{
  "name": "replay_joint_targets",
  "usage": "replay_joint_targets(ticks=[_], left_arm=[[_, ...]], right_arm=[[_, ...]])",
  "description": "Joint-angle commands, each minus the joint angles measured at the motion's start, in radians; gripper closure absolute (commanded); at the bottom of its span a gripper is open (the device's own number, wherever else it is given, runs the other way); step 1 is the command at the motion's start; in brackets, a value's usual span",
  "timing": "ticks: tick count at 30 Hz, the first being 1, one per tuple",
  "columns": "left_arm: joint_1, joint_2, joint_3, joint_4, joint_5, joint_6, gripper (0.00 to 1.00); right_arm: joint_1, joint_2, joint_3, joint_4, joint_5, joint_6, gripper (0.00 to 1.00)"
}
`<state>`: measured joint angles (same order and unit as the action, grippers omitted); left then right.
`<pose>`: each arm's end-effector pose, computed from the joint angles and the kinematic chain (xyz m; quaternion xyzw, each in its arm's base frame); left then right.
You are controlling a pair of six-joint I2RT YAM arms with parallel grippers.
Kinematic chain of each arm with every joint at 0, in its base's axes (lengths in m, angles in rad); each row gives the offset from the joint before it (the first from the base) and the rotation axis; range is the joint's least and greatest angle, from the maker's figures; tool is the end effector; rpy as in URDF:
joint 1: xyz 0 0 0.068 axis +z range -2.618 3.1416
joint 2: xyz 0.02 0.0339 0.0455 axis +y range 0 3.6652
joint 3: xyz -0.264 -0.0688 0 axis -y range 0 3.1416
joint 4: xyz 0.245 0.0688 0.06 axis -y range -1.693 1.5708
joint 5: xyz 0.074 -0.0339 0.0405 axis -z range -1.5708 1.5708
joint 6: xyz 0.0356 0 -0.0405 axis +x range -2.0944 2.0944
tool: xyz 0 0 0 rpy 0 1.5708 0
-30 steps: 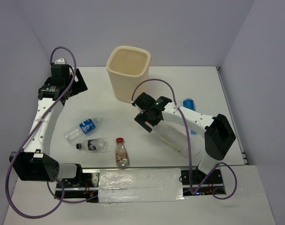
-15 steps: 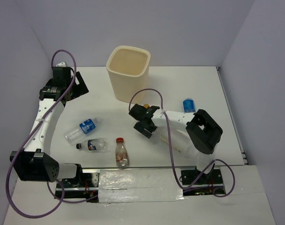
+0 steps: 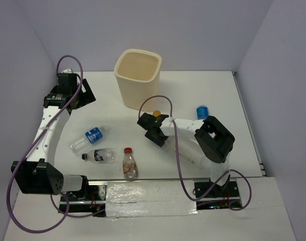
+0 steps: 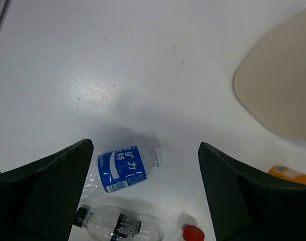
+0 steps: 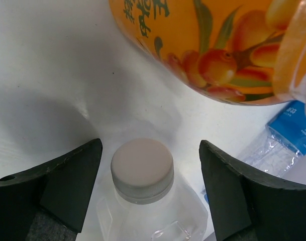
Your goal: Put the plastic bottles in the bin
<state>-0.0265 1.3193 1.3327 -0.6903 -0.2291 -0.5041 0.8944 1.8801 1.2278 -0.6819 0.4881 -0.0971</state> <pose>0.2833 0.0006 0.3644 -0.2599 0.8588 -0.0131 0.4414 0.2360 0.2673 0.1614 -0.4333 0.8611 -0.1767 0.1987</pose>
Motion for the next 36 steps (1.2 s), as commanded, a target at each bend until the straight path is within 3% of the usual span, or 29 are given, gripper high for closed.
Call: replay_joint_targets(ticks=[1,3,12,19,26,31,33,36], left_arm=[[0.002,-0.011,-0.01,0.021,0.002,-0.007,0.01],[0.002,-0.011,-0.017,0.023,0.005,-0.011,0.01],[0.002,-0.009,-0.035,0.025,-0.012,-0.01,0.01],[0.002,0.003,-0.018,0.003,-0.053,-0.005,0.01],[0.003,0.034,0.052,-0.028,-0.075,-0.013,0.01],[0.005,0.069,0.143,-0.103,-0.112,-0.019,0.01],[0.007,0.075,0.158,-0.117,-0.104,-0.013,0.01],[0.005,0.075,0.157,-0.118,-0.122,-0.005,0.01]], right_arm=[[0.008,-0.024,-0.005,-0.008,0.038,0.016,0.15],[0.009,-0.03,-0.007,-0.011,0.035,0.019,0.16],[0.008,-0.053,0.033,-0.021,0.081,0.014,0.44],[0.009,-0.087,0.102,-0.056,0.084,-0.004,0.57],[0.005,-0.211,0.239,-0.177,0.127,0.022,0.59],[-0.003,-0.251,0.513,-0.315,0.121,0.031,0.57],[-0.003,-0.234,0.704,-0.369,0.116,0.022,0.56],[-0.003,-0.225,0.916,-0.337,0.096,0.004,0.56]])
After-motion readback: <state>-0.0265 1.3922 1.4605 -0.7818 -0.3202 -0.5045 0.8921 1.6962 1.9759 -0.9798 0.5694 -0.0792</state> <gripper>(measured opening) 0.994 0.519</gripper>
